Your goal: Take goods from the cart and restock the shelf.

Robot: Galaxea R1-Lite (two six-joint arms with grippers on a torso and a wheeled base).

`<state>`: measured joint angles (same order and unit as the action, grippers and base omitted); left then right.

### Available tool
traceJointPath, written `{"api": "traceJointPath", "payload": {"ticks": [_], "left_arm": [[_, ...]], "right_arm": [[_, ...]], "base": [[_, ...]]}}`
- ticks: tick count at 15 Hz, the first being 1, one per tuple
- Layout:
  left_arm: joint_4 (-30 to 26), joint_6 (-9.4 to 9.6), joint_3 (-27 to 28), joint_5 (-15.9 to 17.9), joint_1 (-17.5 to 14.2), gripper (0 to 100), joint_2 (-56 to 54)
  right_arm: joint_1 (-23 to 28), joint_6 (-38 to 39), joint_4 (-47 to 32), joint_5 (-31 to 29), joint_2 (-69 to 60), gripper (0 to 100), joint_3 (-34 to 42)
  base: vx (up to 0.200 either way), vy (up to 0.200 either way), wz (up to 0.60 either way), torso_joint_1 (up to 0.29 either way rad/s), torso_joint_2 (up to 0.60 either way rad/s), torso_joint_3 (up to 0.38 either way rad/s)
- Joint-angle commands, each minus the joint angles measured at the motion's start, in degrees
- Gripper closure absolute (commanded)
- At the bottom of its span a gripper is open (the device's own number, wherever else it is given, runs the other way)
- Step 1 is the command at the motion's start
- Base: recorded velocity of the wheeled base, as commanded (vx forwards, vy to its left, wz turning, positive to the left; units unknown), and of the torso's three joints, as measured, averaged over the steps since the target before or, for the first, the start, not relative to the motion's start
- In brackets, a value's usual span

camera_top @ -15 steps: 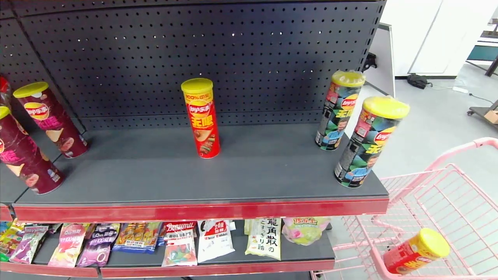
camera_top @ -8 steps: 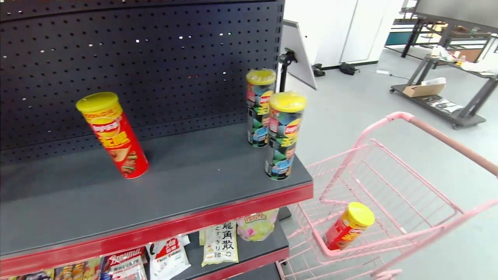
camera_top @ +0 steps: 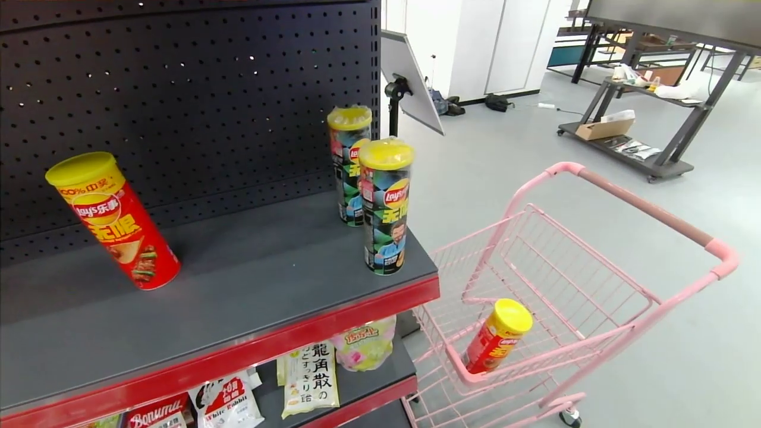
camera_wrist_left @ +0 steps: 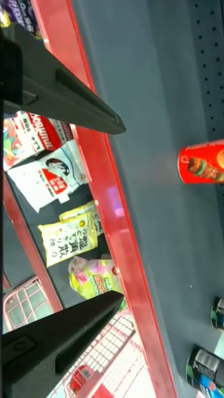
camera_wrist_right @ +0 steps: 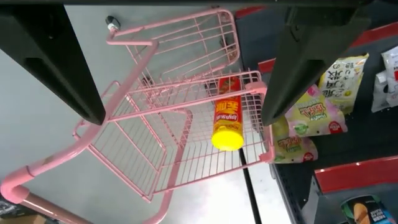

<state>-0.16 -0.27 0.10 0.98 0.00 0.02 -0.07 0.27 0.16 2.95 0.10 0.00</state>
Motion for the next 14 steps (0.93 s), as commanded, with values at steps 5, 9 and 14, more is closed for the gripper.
{"api": "traceJointPath", "payload": {"ticks": [5, 9, 14], "left_arm": [[-0.02, -0.08, -0.01, -0.01, 0.00, 0, -0.02], [-0.02, -0.08, -0.01, -0.01, 0.00, 0, -0.02], [-0.02, -0.08, -0.01, -0.01, 0.00, 0, -0.02]], "right_arm": [[-0.01, 0.00, 0.02, 0.04, -0.01, 0, 0.00], [-0.01, -0.09, 0.02, 0.04, -0.01, 0, 0.00], [-0.01, -0.09, 0.02, 0.04, -0.01, 0, 0.00]], "base": [[0.000, 0.000, 0.00, -0.136, 0.34, 0.203], [0.000, 0.000, 0.00, -0.138, 0.36, 0.223], [0.000, 0.000, 0.00, -0.147, 0.41, 0.262]]}}
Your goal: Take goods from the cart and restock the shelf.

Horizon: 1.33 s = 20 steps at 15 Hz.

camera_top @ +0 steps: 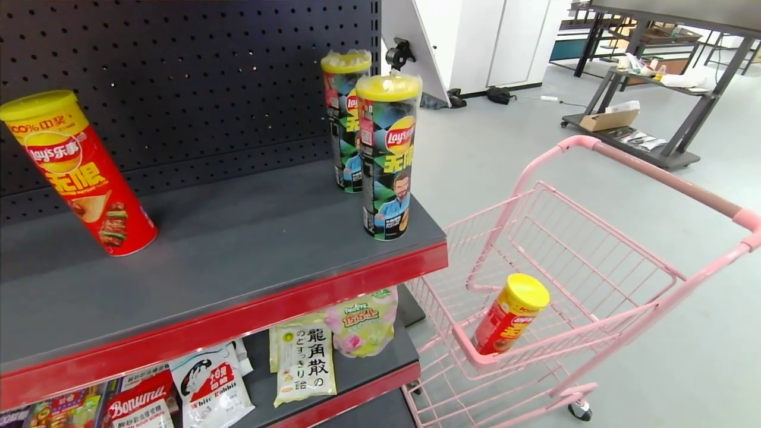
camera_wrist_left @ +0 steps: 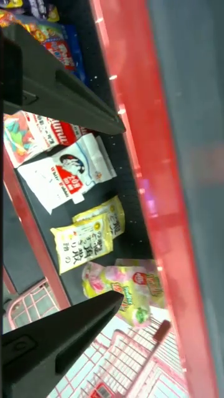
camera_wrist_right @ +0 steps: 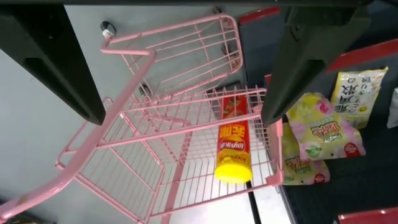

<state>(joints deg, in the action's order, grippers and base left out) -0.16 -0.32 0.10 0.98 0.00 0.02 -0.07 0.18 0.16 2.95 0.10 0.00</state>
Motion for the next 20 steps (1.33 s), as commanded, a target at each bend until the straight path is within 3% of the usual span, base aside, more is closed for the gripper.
{"api": "traceJointPath", "payload": {"ticks": [1, 6, 9, 10, 11, 12, 13, 14, 18, 20], "left_arm": [[-0.02, -0.03, -0.01, -0.01, 0.00, 0, -0.02], [-0.02, -0.03, -0.01, -0.01, 0.00, 0, -0.02], [-0.02, -0.03, -0.01, -0.01, 0.00, 0, -0.02], [-0.02, -0.03, -0.01, -0.01, 0.00, 0, -0.02], [-0.02, -0.03, -0.01, -0.01, 0.00, 0, -0.02], [-0.02, -0.03, -0.01, -0.01, 0.00, 0, -0.02], [-0.02, -0.03, -0.01, 0.08, 0.00, 0, -0.02], [-0.02, -0.03, -0.01, -0.01, 0.00, 0, -0.02], [-0.02, -0.03, -0.01, -0.01, 0.00, 0, -0.02], [-0.02, -0.03, -0.01, -0.01, 0.00, 0, -0.02]], "right_arm": [[-0.01, -0.01, 0.02, 0.04, -0.01, 0, 0.00], [-0.01, -0.09, -0.07, 0.04, 0.08, 0, 0.00], [0.69, -0.09, 0.02, -0.40, 1.31, 0, 0.00], [0.25, 0.78, -0.07, 0.04, 7.81, 0, -9.58], [0.07, 5.79, 0.02, 0.30, 22.93, 0, -22.50], [-0.37, 7.73, -0.16, 1.09, 27.24, 0, -26.98], [-3.88, 5.71, 0.54, 7.42, 35.67, 0, -30.32], [-5.11, 5.53, 1.69, 7.86, 39.10, 0, -29.97], [-9.95, 9.31, 38.25, 8.83, 67.49, 0, -12.57], [-9.95, 9.66, 50.20, 8.92, 79.88, 0, -9.84]], "base": [[0.000, 0.000, 0.00, -0.178, 0.52, 0.344], [0.000, 0.000, 0.00, -0.166, 0.53, 0.357], [0.000, 0.000, 0.00, -0.045, 0.16, 0.110], [0.000, 0.000, 0.00, 0.000, 0.00, 0.000], [0.000, 0.000, 0.00, 0.000, 0.00, 0.000], [0.000, 0.000, 0.00, 0.000, 0.00, 0.000], [0.000, 0.000, 0.00, 0.000, 0.00, 0.000], [0.000, 0.000, 0.00, 0.000, 0.00, 0.000], [0.000, 0.000, 0.00, 0.000, 0.00, 0.000], [0.000, 0.000, 0.00, 0.000, 0.00, 0.000]]}}
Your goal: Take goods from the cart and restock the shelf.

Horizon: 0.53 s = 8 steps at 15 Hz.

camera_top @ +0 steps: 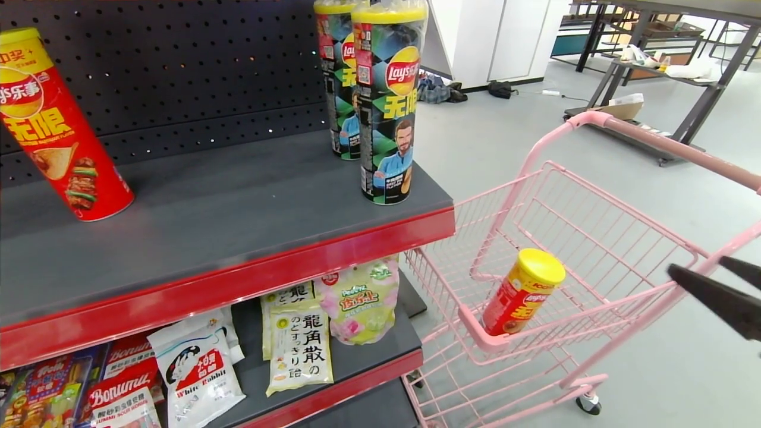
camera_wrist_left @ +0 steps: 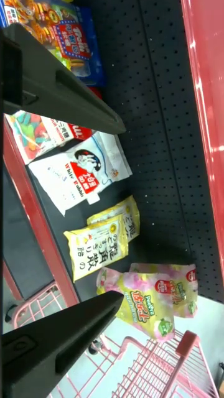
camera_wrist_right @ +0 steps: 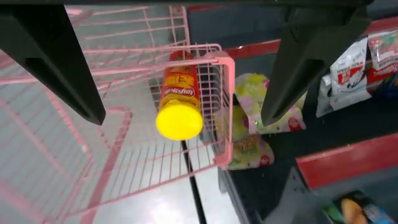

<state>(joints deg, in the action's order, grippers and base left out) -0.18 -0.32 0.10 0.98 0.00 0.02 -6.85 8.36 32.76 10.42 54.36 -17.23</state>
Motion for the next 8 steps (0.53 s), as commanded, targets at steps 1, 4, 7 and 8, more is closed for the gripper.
{"api": "traceJointPath", "payload": {"ticks": [1, 4, 7, 8], "left_arm": [[0.01, -0.03, -0.01, -0.01, 0.00, 0, -0.02], [0.01, -0.03, -0.01, -0.01, 0.00, 0, -0.02], [0.01, -0.03, -0.01, -0.01, 0.00, 0, -0.02], [0.01, 0.05, -0.01, -0.01, 0.00, 0, -0.02]], "right_arm": [[-3.17, 1.83, 21.03, 1.53, 30.02, 0, 7.29], [-3.08, 1.83, 24.90, 2.76, 37.31, 0, 6.15], [-3.17, 1.83, 27.98, 2.76, 43.29, 0, 3.95], [-3.17, 1.83, 29.56, 2.76, 45.40, 0, 3.87]], "base": [[0.000, 0.000, 0.00, 0.000, 0.00, 0.000], [0.000, 0.000, 0.00, 0.000, 0.00, 0.000], [0.000, 0.000, 0.00, 0.000, 0.00, 0.000], [0.000, 0.000, 0.00, 0.000, 0.00, 0.000]]}}
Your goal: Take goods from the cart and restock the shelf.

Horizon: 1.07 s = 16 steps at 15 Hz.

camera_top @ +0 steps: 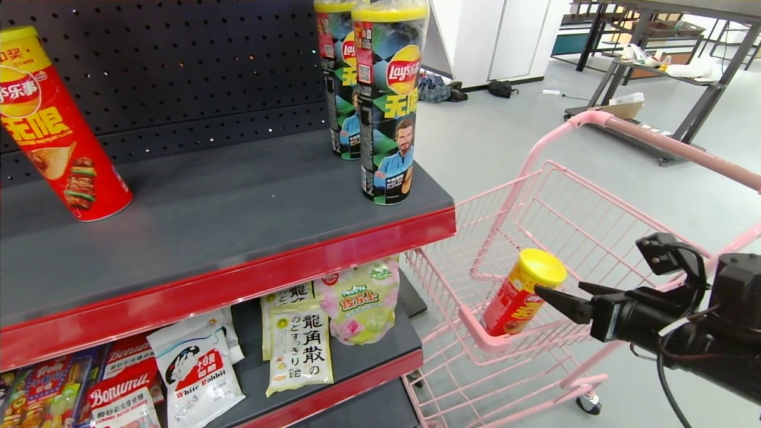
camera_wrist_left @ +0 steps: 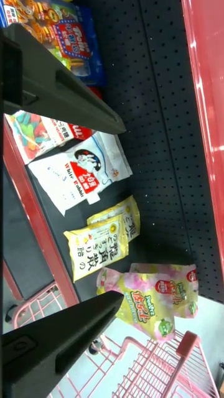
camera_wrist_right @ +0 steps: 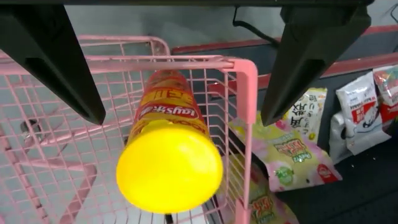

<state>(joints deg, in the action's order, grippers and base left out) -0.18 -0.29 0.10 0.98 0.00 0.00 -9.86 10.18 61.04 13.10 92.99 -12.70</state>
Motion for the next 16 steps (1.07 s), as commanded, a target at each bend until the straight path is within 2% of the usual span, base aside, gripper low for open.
{"api": "traceJointPath", "payload": {"ticks": [1, 8, 13, 16], "left_arm": [[0.01, -0.06, -0.01, -0.01, 0.00, 0, 0.00], [0.01, 0.03, -0.01, -0.10, 0.00, 0, 0.00], [0.09, 0.12, -0.01, -0.18, 0.00, 0, 0.00], [0.09, 0.47, -0.10, -0.36, 0.00, 0, 0.00]], "right_arm": [[-0.07, -0.07, 2.86, 0.08, 8.70, 0, -0.66], [1.51, -0.07, 19.47, 1.22, 22.67, 0, -1.98], [1.42, 0.19, 20.00, 2.36, 24.61, 0, -3.29], [1.16, 1.86, 20.00, 2.45, 25.49, 0, -7.69]], "base": [[0.000, 0.000, 0.00, 0.000, 0.00, 0.000], [0.000, 0.000, 0.00, 0.000, 0.00, 0.000], [0.000, 0.000, 0.00, 0.000, 0.00, 0.000], [0.000, 0.000, 0.00, 0.000, 0.00, 0.000]]}}
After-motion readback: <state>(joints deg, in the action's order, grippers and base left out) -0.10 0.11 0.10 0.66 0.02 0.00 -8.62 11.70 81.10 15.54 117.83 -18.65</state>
